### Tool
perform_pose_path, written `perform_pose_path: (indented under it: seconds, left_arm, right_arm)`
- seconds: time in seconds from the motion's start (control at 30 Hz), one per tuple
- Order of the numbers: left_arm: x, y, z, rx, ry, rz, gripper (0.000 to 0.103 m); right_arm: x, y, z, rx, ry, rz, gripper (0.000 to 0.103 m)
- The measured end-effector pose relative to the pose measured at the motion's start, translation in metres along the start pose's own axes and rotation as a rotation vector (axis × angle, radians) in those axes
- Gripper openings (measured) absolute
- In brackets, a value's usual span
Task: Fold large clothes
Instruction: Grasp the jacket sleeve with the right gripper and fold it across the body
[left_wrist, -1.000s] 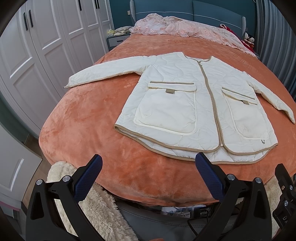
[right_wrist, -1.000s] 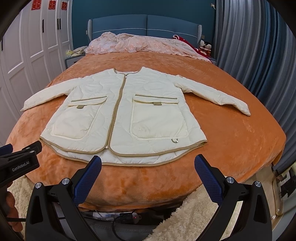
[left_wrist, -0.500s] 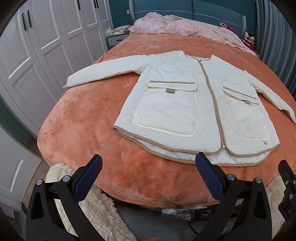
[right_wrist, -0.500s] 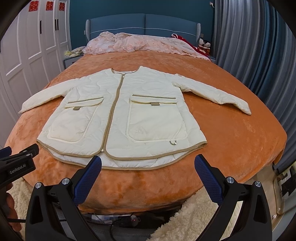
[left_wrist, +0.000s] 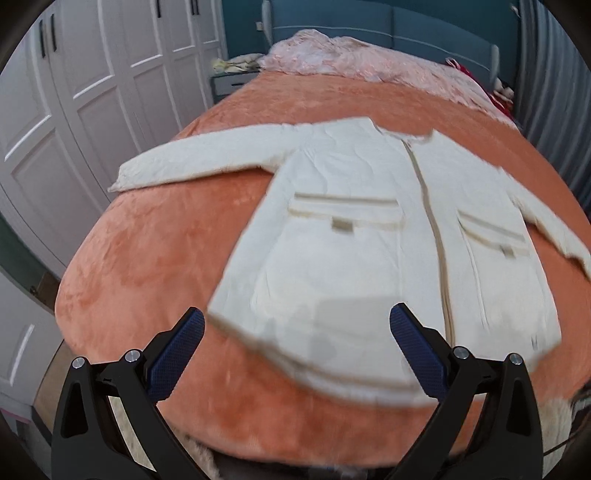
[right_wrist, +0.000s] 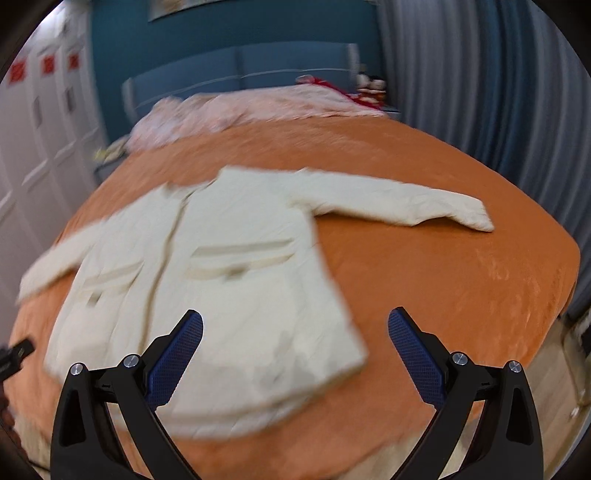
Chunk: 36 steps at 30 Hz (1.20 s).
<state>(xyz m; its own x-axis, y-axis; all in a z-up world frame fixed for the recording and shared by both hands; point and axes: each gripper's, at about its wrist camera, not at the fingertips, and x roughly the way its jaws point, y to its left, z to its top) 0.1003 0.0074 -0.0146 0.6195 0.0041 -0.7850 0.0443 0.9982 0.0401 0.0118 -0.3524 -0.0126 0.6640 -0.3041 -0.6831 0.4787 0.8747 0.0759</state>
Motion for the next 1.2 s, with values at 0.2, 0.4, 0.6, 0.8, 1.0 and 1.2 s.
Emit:
perform_pose_path:
  seconds: [0.2,0.4,0.6,0.8,1.0,1.2]
  left_arm:
    - [0.041,-0.001,0.048,-0.053,-0.023,0.041,0.098]
    - [0.095,-0.012,0.087,-0.061,-0.028,0.054,0.098]
    - [0.149,-0.019,0.111,-0.068,-0.009,0.101,0.098]
    - [0.185,-0.027,0.118,-0.056,0.014,0.135,0.098]
    - [0.209,-0.028,0.12,-0.049,0.033,0.157,0.098]
    - [0.213,-0.012,0.123,-0.083,0.032,0.163,0.098]
  right_arm:
    - [0.08,-0.081,0.056,0.145,-0.025,-0.063,0.098]
    - [0.156,-0.167,0.076,0.422,-0.037,-0.023,0.098]
    - [0.227,-0.256,0.064,0.826,-0.04,-0.036,0.098]
    - [0.261,-0.273,0.086,0.782,-0.066,-0.105,0.08]
    - [0.276,-0.242,0.13,0.663,-0.074,-0.07,0.01]
    - [0.232,-0.109,0.194,0.344,-0.227,0.18,0.007]
